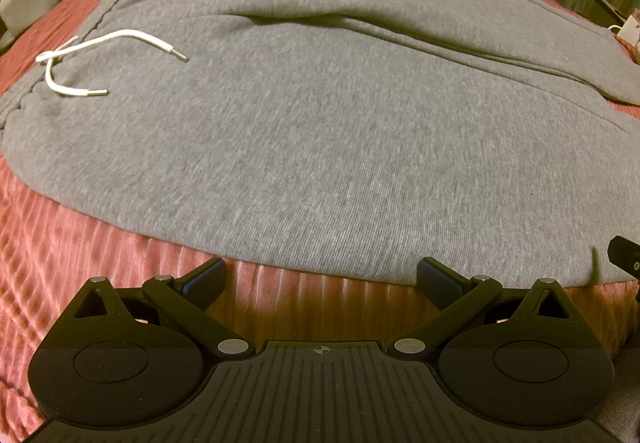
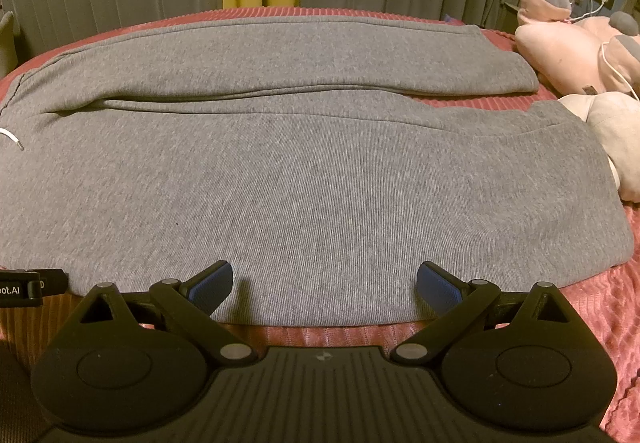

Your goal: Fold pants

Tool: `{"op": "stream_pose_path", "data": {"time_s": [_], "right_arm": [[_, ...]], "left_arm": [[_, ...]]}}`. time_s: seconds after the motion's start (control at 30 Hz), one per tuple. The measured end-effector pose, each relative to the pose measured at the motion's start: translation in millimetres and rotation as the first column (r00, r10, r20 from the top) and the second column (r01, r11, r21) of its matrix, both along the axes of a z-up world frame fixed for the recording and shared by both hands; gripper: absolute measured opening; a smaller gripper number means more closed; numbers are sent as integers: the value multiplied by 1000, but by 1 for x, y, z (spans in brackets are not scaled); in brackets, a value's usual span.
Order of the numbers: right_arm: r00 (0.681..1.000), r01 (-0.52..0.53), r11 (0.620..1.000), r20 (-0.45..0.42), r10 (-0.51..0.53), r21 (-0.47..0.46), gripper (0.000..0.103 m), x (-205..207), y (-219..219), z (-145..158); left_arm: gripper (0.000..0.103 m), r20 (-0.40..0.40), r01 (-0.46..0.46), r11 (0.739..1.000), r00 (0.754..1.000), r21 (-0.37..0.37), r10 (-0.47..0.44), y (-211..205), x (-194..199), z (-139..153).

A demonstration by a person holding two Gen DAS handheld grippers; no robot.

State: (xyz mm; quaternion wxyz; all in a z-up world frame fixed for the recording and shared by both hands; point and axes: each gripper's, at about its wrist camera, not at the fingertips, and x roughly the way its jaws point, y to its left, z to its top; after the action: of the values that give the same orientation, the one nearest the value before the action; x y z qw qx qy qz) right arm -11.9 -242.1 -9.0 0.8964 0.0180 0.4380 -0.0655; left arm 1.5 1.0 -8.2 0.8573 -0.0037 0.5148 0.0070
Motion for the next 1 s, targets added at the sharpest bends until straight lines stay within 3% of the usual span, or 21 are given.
{"op": "stream_pose_path", "data": {"time_s": [0.57, 1.0], "right_arm": [[1000, -7, 1000, -3, 7, 8, 99, 0, 0, 0], [1000, 0, 978, -28, 6, 207, 99, 7, -17, -2]], "left_arm": [[103, 0, -7, 1000, 1000, -8, 7, 1, 0, 3], [103, 12, -18, 1000, 1000, -18, 18, 4, 2, 8]]}}
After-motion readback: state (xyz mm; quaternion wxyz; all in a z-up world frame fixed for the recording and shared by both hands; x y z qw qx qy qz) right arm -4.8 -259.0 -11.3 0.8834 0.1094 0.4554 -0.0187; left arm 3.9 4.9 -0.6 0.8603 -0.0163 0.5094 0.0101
